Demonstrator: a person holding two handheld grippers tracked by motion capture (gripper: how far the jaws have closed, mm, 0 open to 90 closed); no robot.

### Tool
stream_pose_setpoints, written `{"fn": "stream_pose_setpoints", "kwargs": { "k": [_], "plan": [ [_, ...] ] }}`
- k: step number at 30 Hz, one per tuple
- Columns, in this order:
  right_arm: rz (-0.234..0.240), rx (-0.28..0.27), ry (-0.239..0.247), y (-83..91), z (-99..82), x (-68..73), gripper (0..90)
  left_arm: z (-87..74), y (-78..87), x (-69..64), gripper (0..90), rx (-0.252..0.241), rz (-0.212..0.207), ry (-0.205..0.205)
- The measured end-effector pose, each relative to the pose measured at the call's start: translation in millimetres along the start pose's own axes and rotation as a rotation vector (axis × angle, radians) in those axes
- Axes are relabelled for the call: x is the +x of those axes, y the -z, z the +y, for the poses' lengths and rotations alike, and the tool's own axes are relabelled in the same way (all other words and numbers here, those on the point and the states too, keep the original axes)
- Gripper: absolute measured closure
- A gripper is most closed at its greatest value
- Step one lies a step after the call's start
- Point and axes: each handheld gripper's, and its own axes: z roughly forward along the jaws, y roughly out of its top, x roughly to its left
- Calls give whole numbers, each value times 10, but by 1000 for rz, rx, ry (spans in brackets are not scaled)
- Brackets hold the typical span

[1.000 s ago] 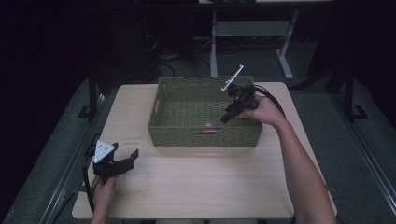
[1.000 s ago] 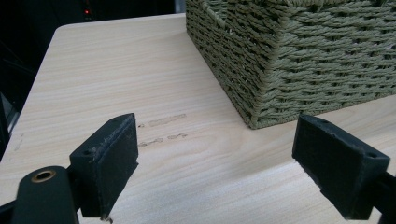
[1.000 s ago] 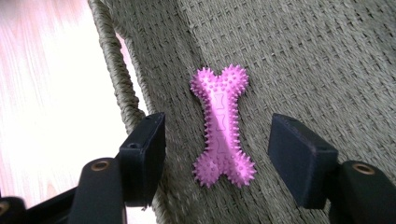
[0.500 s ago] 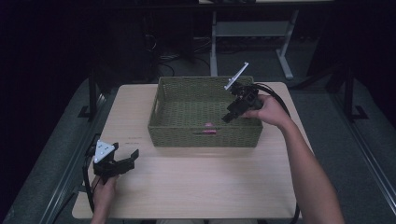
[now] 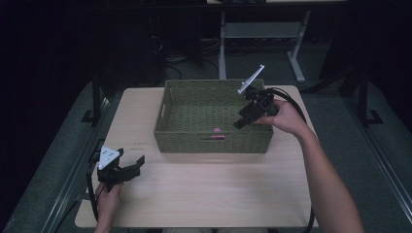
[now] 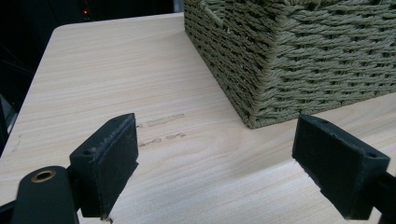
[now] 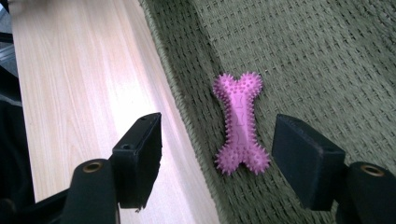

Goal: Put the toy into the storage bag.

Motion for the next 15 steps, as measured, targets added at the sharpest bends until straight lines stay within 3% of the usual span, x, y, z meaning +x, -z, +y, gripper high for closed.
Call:
{"fn": "stream_pose_setpoints", "kwargs": {
  "k": [15],
  "plan": [
    [0, -13, 9, 73, -201, 166, 309, 0, -2, -11, 139, 1, -6, -1]
  ]
}}
